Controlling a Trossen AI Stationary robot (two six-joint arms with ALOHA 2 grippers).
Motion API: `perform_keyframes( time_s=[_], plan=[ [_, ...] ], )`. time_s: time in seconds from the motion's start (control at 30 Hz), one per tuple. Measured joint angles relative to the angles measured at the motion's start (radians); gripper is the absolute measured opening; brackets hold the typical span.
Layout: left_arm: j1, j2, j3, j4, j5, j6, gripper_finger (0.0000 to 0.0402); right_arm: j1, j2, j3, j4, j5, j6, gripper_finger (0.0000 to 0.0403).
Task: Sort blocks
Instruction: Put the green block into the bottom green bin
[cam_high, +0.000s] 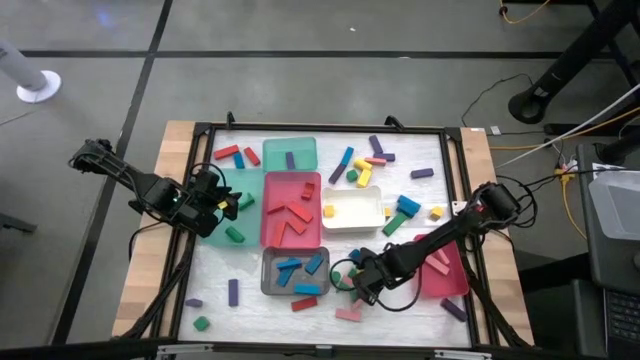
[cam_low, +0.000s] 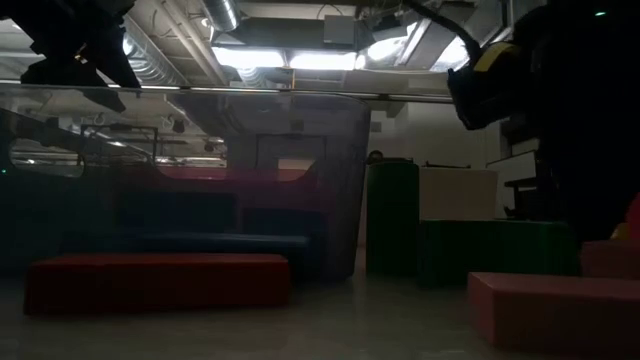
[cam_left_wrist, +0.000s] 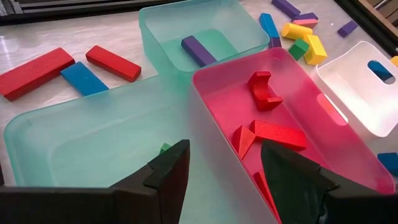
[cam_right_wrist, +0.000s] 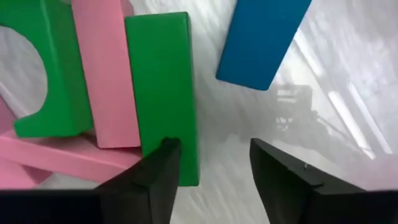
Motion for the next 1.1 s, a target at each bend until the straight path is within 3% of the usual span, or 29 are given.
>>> perform_keyframes(
  time_s=[0.13,0.53,0.83,1.1],
  plan=[
    [0.0,0.0,0.0,0.0,0.0,0.0,0.0185,-0.016,0.003,0.031,-0.039,-0.043,-0.004,0.0202],
    [0.0,0.0,0.0,0.0,0.0,0.0,0.0185,-0.116,0.002,0.028,-0.119,-0.033,-0.003,0.0202],
    [0.0,0.0,0.0,0.0,0.0,0.0,0.0186,-0.191,0.003,0.029,-0.084,-0.189,-0.026,0.0202],
    [0.0,0.0,0.0,0.0,0.001,0.0,0.0185,-0.189,0.006,0.1,-0.077,-0.13,-0.026,0.0202]
  ],
)
